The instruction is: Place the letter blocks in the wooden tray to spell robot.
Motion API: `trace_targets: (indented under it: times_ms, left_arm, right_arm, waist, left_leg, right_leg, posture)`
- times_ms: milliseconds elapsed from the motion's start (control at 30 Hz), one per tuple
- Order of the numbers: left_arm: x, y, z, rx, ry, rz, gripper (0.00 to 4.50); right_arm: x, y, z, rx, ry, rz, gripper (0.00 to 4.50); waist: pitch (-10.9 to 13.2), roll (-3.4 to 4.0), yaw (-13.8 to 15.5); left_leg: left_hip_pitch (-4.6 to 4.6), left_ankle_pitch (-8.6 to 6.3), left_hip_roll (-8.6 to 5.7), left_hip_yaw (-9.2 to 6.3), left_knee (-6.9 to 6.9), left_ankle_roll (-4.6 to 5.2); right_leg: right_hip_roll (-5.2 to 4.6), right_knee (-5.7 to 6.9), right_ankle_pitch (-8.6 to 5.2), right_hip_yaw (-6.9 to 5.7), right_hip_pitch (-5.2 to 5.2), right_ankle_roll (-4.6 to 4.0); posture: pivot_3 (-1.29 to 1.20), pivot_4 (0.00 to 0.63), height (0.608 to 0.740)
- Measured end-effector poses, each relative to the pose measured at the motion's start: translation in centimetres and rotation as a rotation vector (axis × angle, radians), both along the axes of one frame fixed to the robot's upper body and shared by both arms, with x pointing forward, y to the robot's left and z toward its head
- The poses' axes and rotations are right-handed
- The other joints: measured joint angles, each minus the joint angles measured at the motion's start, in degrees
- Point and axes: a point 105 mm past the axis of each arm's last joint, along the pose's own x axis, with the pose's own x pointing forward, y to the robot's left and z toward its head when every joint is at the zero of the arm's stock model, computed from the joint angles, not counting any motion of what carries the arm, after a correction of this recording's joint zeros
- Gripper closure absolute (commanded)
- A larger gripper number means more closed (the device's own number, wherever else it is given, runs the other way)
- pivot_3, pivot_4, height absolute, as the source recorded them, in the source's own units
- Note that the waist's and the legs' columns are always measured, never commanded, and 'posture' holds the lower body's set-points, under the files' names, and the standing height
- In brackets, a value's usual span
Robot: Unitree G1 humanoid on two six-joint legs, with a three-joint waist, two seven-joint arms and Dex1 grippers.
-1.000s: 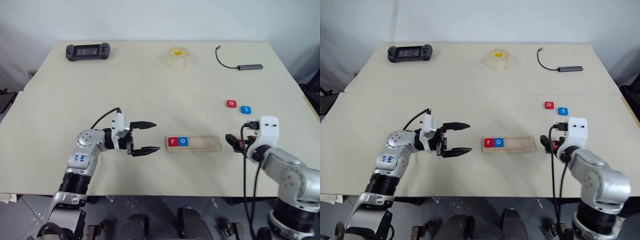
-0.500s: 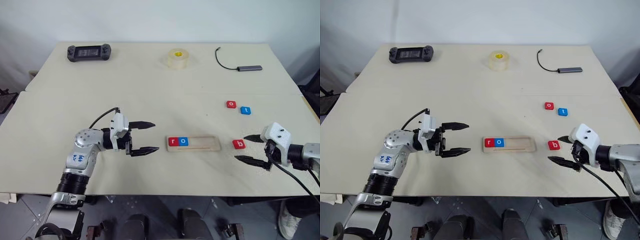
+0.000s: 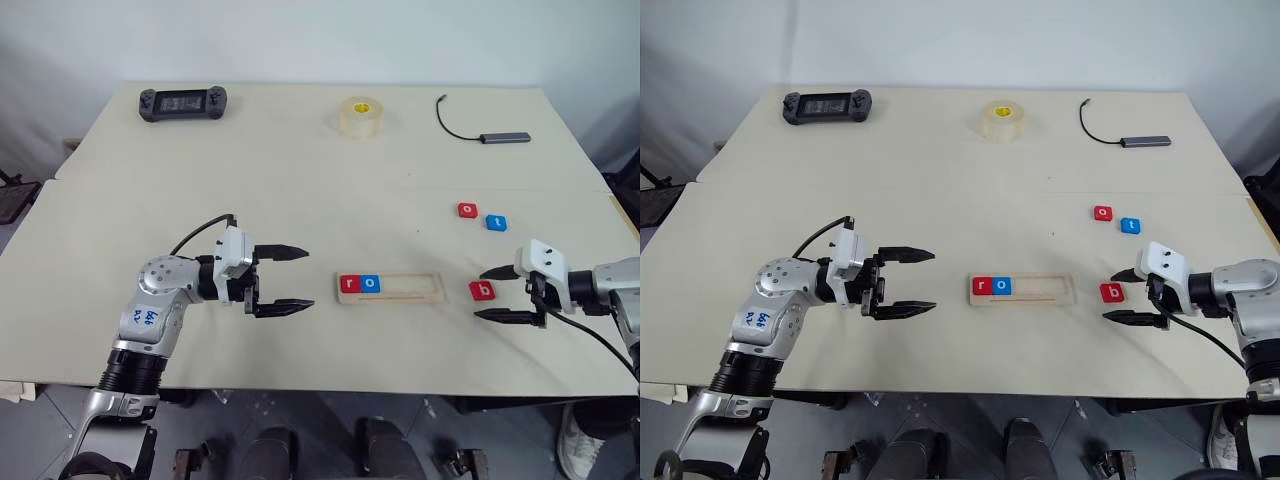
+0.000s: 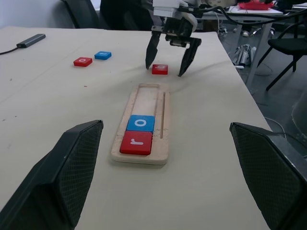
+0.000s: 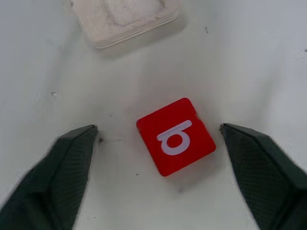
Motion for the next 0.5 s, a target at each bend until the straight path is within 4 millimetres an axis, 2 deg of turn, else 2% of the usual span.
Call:
trace_targets:
  times_ms: [167,300,367,500]
  left_arm:
    - [0.0,0.0,0.0,0.0,0.0,0.002,0.0]
    - [0.0,0.0,0.0,-0.002,0.0,0.003,0.0]
    - [0.0,-0.1,0.0,-0.005,0.0,0.002,0.0]
    - [0.1,-0.4,0.0,-0.018,-0.001,0.003,0.0]
  right_arm:
    - [0.0,-0.1,-0.2,0.003,-0.006,0.009,3.01]
    - [0.1,0.5,0.2,-0.004,-0.007,0.031,3.02]
    - [0.1,1.8,0.9,-0.014,-0.001,0.088,3.02]
    - [0.6,5.2,4.0,-0.022,-0.053,0.205,3.02]
  waist:
    - [0.0,0.0,0.13]
    - [0.0,0.01,0.09]
    - [0.01,0.05,-0.02]
    - [0.02,0.1,0.01]
  left_leg:
    - [0.01,0.0,-0.01,-0.01,0.02,0.0]
    - [0.01,0.0,0.0,-0.01,0.03,-0.01]
    - [0.0,0.0,0.03,-0.01,0.03,-0.02]
    - [-0.01,0.0,0.04,-0.03,0.03,-0.04]
  right_leg:
    - [0.0,-0.02,0.01,-0.03,0.05,0.0]
    - [0.0,-0.01,0.02,-0.02,0.04,0.0]
    - [0.0,0.0,0.02,-0.01,0.01,0.0]
    - [-0.01,0.0,0.02,-0.02,-0.01,0.0]
  posture:
    - [0.0,0.15,0.74]
    - [0.0,0.15,0.74]
    - [0.0,0.15,0.74]
    - [0.0,0.15,0.74]
